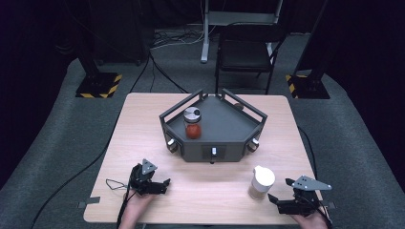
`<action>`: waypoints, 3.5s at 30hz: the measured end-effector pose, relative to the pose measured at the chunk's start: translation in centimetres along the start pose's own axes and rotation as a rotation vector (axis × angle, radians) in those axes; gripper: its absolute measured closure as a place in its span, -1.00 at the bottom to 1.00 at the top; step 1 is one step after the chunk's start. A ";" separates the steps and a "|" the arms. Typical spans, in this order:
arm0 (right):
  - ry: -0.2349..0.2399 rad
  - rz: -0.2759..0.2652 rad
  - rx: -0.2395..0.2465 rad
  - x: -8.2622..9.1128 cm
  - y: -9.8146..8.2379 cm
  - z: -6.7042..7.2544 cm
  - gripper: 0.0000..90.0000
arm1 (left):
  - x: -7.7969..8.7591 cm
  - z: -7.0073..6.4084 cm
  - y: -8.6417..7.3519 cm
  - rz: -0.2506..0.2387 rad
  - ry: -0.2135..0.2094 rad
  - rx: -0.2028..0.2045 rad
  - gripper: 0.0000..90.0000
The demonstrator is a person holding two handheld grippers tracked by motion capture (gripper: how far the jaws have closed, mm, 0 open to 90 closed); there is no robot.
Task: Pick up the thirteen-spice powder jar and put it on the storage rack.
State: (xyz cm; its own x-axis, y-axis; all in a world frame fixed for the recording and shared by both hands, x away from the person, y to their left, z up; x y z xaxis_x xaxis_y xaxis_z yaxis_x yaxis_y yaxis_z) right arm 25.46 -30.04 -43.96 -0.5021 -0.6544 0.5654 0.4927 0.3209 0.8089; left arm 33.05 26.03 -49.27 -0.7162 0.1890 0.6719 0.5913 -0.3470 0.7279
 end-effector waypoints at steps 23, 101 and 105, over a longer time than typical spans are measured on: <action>0.050 -0.062 0.005 -1.3 0.6 1.0 -0.82 | 0.0 0.0 0.0 0.000 0.000 0.000 -0.91; -0.020 -0.073 0.069 -2.4 5.4 2.4 -0.34 | 0.0 -0.1 0.0 0.000 -0.003 -0.004 -0.91; -0.021 -0.078 0.075 -2.2 6.3 2.4 -0.34 | 0.0 -0.1 0.0 0.000 -0.003 -0.004 -0.91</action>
State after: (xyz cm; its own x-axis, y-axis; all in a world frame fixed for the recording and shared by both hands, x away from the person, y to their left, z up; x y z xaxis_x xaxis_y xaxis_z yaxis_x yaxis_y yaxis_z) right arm 27.98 -24.93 -39.70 -0.5516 -0.6651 0.5033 0.3976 0.3208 0.8597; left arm 33.04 25.88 -49.27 -0.7153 0.1916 0.6721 0.5899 -0.3503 0.7276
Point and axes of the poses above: each handheld gripper's, and its own axes: x roughly backward along the jaws, y roughly out of its top, z roughly to its left, the point moved 8 cm from there along -x, roughly forward along the jaws, and after that the axes turned 12 degrees about y, right-handed, at the moved point
